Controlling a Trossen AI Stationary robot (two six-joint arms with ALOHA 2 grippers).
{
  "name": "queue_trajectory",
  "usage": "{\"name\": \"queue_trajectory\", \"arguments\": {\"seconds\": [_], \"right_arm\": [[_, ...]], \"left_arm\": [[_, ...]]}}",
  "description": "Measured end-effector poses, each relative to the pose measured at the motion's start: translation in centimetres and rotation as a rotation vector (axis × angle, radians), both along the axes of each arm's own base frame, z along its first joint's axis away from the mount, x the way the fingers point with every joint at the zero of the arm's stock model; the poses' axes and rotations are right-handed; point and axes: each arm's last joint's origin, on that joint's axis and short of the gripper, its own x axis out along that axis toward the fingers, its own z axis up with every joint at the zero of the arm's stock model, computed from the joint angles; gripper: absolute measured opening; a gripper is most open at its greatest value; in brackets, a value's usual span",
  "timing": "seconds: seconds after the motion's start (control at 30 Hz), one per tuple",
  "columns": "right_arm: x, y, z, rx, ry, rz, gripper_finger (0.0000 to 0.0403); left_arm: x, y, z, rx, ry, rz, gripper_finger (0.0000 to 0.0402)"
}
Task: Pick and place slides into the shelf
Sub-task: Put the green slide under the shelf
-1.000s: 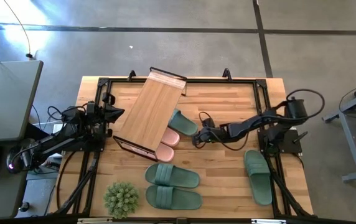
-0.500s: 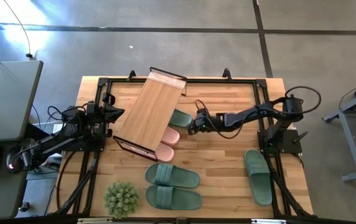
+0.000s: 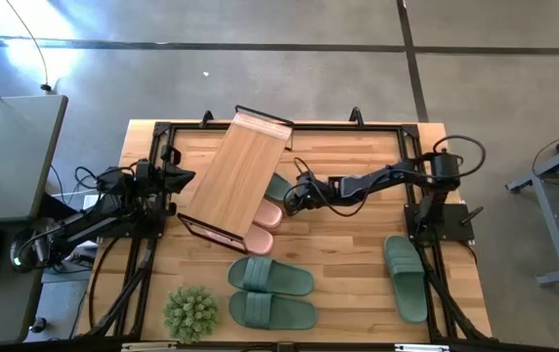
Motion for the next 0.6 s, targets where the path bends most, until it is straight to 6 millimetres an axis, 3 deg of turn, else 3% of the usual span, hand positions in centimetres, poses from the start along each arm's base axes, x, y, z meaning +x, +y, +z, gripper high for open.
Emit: {"name": "queue_trajectory", "arguments": {"seconds": [0.2, 0.37, 0.6], "right_arm": [[-1.2, 0.2, 1.0, -0.041, 0.146, -0.023, 0.0000], [-1.3, -0.7, 1.9, -0.110, 0.125, -0.033, 0.0000], [-1.5, -5.9, 2.3, -0.068, 0.035, -0.053, 0.0000]], "left_arm": [[0.0, 0.0, 0.0, 0.002, 0.000, 0.001, 0.0001], [0.0, 0.0, 0.0, 0.007, 0.001, 0.003, 0.0001], [0.0, 0.0, 0.0, 0.006, 0.000, 0.007, 0.0001]]}}
